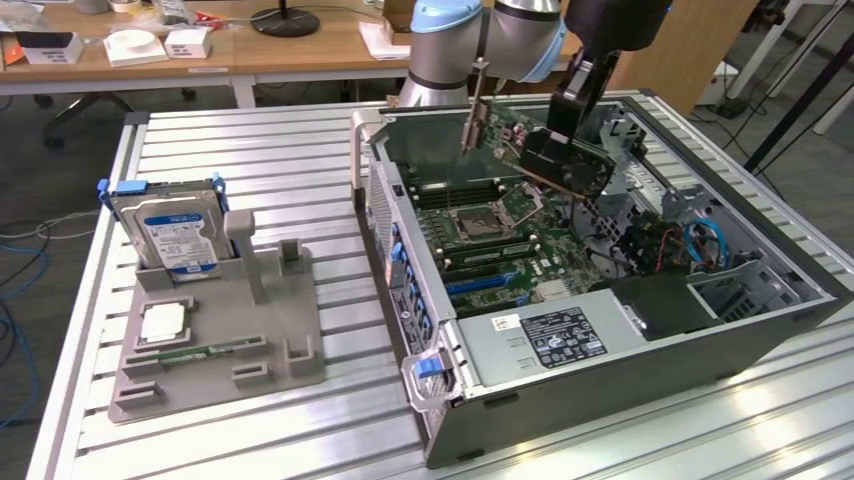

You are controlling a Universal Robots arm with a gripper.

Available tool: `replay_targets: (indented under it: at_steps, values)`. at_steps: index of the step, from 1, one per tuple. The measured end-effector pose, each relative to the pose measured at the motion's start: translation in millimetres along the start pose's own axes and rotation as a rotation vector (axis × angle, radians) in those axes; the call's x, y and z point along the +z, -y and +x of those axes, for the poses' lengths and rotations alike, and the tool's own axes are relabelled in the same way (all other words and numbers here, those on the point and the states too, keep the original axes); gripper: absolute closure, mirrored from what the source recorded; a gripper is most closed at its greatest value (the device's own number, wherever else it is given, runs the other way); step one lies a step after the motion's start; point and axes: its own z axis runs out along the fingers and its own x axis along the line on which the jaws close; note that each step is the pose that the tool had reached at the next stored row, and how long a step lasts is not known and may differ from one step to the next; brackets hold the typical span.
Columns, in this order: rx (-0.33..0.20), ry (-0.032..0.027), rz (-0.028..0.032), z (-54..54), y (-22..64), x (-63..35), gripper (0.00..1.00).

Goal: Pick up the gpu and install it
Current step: 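Insert the gpu into the slot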

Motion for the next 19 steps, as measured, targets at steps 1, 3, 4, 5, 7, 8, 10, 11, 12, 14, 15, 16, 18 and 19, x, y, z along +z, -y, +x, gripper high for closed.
replay_targets:
  at_steps: [1,3,4,5,7,8,10,11,12,14,15,16,18,19]
  values:
    - [-0.005,-0.0001,-0.0001,0.0,0.0,0.0,0.74]
    - [-0.015,-0.0003,-0.0003,0.0,0.0,0.0,0.74]
    - [-0.019,-0.0004,-0.0005,0.0,0.0,0.0,0.74]
    - [-0.024,-0.0005,-0.0006,0.0,0.0,0.0,0.74]
    - [-0.034,-0.0007,-0.0008,0.0,0.0,0.0,0.74]
    - [-0.039,-0.0008,-0.0009,0.0,0.0,0.0,0.74]
    - [-0.049,-0.001,-0.0012,0.0,0.0,0.0,0.74]
    - [-0.054,-0.0011,-0.0013,0.0,0.0,0.0,0.74]
    - [-0.058,-0.0012,-0.0014,0.0,0.0,0.0,0.74]
    - [-0.068,-0.0014,-0.0017,0.0,0.0,0.0,0.74]
    - [-0.073,-0.0015,-0.0018,0.0,0.0,0.0,0.74]
    - [-0.078,-0.0015,-0.0019,0.0,0.0,0.0,0.74]
    - [-0.087,-0.0017,-0.0022,0.0,0.0,0.0,0.74]
    - [-0.091,-0.0018,-0.0023,0.0,0.0,0.0,0.74]
